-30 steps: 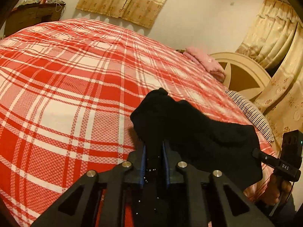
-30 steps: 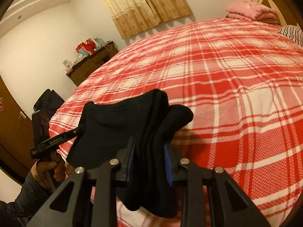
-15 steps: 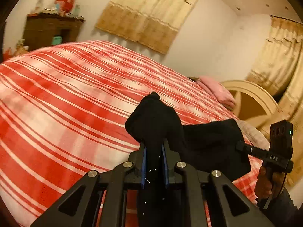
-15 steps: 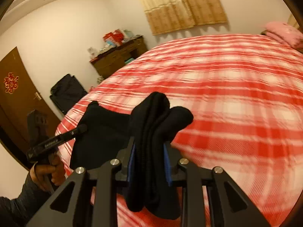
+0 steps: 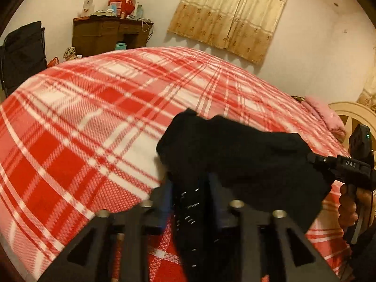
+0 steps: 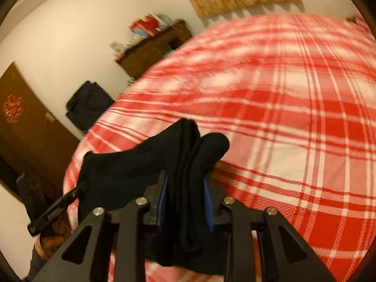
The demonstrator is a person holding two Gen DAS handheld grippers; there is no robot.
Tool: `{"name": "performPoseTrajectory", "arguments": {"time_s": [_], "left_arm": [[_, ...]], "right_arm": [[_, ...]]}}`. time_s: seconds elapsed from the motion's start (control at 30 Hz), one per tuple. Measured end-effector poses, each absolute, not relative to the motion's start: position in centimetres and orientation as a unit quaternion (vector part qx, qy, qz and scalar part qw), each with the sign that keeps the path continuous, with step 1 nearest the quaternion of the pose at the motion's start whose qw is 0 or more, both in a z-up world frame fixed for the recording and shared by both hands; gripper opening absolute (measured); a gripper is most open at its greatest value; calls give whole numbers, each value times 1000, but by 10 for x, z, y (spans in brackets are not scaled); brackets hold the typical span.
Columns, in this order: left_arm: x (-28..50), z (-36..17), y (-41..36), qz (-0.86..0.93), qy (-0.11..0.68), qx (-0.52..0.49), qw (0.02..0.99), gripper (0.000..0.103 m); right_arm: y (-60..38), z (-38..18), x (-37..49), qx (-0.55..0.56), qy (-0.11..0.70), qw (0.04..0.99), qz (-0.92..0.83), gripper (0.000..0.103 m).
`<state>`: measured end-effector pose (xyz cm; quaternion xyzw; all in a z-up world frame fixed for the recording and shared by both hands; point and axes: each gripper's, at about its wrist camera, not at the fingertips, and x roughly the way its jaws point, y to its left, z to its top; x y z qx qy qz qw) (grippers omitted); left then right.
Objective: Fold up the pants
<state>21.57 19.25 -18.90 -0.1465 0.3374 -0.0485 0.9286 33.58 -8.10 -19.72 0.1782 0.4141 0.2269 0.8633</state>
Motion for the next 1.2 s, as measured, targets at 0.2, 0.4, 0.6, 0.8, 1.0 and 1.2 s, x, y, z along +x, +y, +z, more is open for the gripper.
{"name": "performPoseTrajectory", "arguments": {"time_s": [0.2,0.4,0.6,0.8,1.0,1.2], "left_arm": [[215,-193,189,-34,324,-122,938,46],[203,-187,192,-12,333,-118,935,61],[186,-185,200,28,339,-111,934,69],[172,-176,197,50,343,-96,933,69],[152,-154,181,43,325,-82,941,69],[123,-116,161,32,292,-68,954,69]], "right_arm": [[-106,-219,340,214,429,852,211,57],[-105,-216,336,211,426,856,203,59],[-123,-208,320,229,409,865,179,64],[-154,-201,303,237,396,880,110,69],[-165,-186,268,237,385,885,106,69],[-147,-153,224,198,361,904,114,77]]}}
